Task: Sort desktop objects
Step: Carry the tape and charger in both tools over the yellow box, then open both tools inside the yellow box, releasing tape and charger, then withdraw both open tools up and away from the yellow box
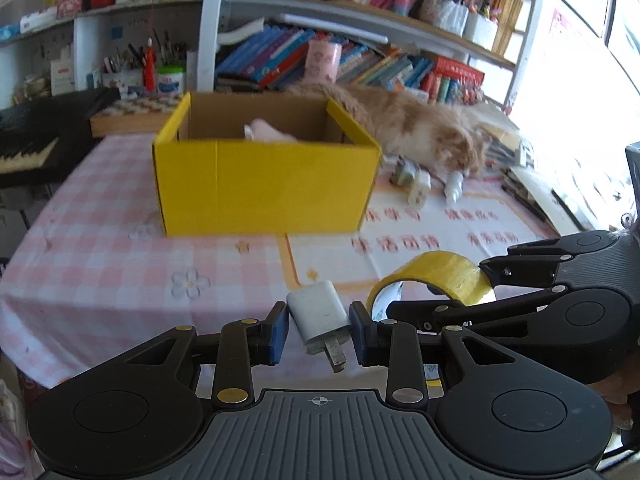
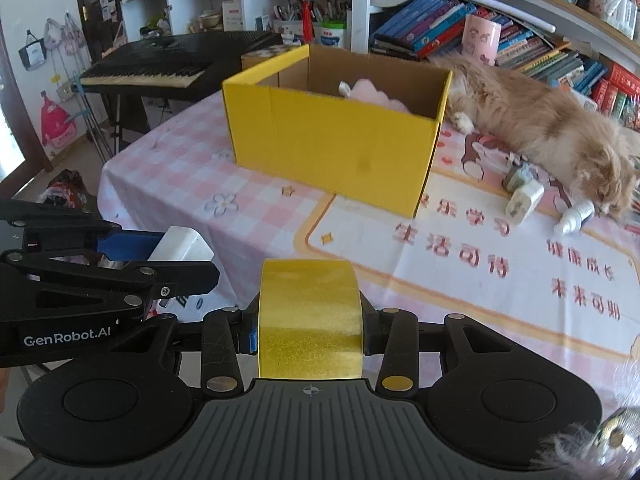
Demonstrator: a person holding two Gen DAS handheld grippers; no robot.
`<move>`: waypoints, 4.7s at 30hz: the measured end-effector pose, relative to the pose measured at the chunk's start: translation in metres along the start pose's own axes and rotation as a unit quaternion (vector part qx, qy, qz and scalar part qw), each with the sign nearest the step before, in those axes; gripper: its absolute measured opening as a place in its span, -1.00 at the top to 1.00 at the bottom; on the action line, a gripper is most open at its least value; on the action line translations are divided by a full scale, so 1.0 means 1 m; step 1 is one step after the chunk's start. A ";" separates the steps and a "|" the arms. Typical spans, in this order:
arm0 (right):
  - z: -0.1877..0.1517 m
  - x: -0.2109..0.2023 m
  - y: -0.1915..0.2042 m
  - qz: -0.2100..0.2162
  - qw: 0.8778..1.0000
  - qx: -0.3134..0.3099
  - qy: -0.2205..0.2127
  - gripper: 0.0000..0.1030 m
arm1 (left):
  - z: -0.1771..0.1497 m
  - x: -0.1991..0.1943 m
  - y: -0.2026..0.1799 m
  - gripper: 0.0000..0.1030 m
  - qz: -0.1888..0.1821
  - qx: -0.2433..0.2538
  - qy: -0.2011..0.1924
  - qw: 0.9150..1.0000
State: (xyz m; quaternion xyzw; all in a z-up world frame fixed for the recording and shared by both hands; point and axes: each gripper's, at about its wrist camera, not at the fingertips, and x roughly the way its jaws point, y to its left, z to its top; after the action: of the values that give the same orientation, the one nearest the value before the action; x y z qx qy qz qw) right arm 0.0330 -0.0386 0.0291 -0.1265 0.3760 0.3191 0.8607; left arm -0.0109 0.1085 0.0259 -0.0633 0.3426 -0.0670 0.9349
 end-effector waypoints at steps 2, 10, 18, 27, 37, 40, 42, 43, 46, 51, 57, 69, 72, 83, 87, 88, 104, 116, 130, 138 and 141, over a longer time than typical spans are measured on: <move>0.010 0.000 -0.004 0.002 1.000 -0.002 -0.009 0.25 | 0.012 0.001 0.002 0.39 0.003 -0.005 -0.017 1.000; 0.070 -0.008 -0.030 0.012 0.996 -0.029 -0.081 0.25 | 0.074 0.008 0.006 0.39 0.011 -0.007 -0.087 0.996; 0.136 0.004 -0.063 0.021 0.987 -0.070 -0.143 0.25 | 0.126 0.040 0.014 0.39 0.046 0.005 -0.124 0.991; 0.186 0.048 -0.096 0.049 0.984 -0.081 -0.153 0.25 | 0.161 0.093 0.037 0.39 0.097 0.011 -0.089 0.991; 0.192 0.129 -0.103 0.080 0.988 -0.101 -0.082 0.25 | 0.159 0.152 0.050 0.39 0.122 0.019 0.004 0.992; 0.190 0.146 -0.106 0.092 0.988 -0.109 -0.056 0.25 | 0.156 0.166 0.053 0.39 0.124 0.023 0.029 0.992; 0.189 0.156 -0.107 0.095 0.988 -0.119 -0.036 0.25 | 0.155 0.174 0.054 0.38 0.122 0.026 0.044 0.991; 0.188 0.160 -0.107 0.096 0.987 -0.122 -0.028 0.25 | 0.154 0.179 0.054 0.38 0.121 0.028 0.051 0.991; 0.185 0.171 -0.109 0.098 0.986 -0.134 -0.002 0.25 | 0.151 0.188 0.052 0.38 0.122 0.041 0.071 0.989; 0.181 0.177 -0.105 0.098 0.979 -0.178 0.008 0.25 | 0.150 0.196 0.054 0.38 0.115 0.044 0.090 0.988; 0.183 0.184 -0.102 0.110 0.974 -0.197 0.030 0.25 | 0.148 0.202 0.057 0.37 0.115 0.037 0.104 0.987; 0.189 0.169 -0.109 0.097 0.982 -0.164 -0.011 -0.07 | 0.157 0.170 0.057 -0.02 0.139 0.020 0.037 0.989; 0.192 0.157 -0.114 0.081 0.986 -0.140 -0.035 -0.08 | 0.160 0.157 0.057 -0.24 0.128 0.007 0.015 0.992; 0.178 0.111 -0.120 0.038 0.992 -0.078 -0.088 -0.06 | 0.150 0.117 0.033 -0.41 0.114 0.028 -0.043 0.992; 0.165 0.094 -0.119 0.015 0.992 -0.059 -0.107 -0.03 | 0.144 0.100 0.023 -0.42 0.120 0.044 -0.072 0.989; 0.162 0.089 -0.119 0.009 0.992 -0.053 -0.112 -0.03 | 0.143 0.096 0.021 -0.43 0.118 0.044 -0.075 0.989; 0.106 0.025 -0.104 -0.045 0.988 0.010 -0.145 -0.03 | 0.099 0.050 0.010 -0.43 0.098 0.042 -0.067 0.992; 0.059 0.000 -0.082 -0.065 0.989 0.029 -0.127 -0.03 | 0.061 0.028 0.001 -0.44 0.084 0.027 -0.048 0.995; 0.018 -0.015 -0.059 -0.072 0.989 0.059 -0.117 -0.03 | 0.023 0.010 -0.003 -0.45 0.102 0.016 -0.019 0.995; -0.005 -0.013 -0.041 -0.071 0.991 0.058 -0.098 -0.03 | 0.006 0.003 0.002 -0.45 0.110 -0.002 -0.007 0.994; -0.013 -0.013 -0.034 -0.073 0.992 0.056 -0.091 -0.03 | 0.000 0.001 0.002 -0.45 0.110 -0.002 -0.006 0.994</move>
State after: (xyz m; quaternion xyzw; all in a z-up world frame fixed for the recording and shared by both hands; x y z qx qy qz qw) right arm 0.0416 -0.0765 0.0289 -0.0754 0.3037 0.2442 0.9178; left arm -0.0097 0.1106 0.0251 -0.0275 0.3425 0.0377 0.9384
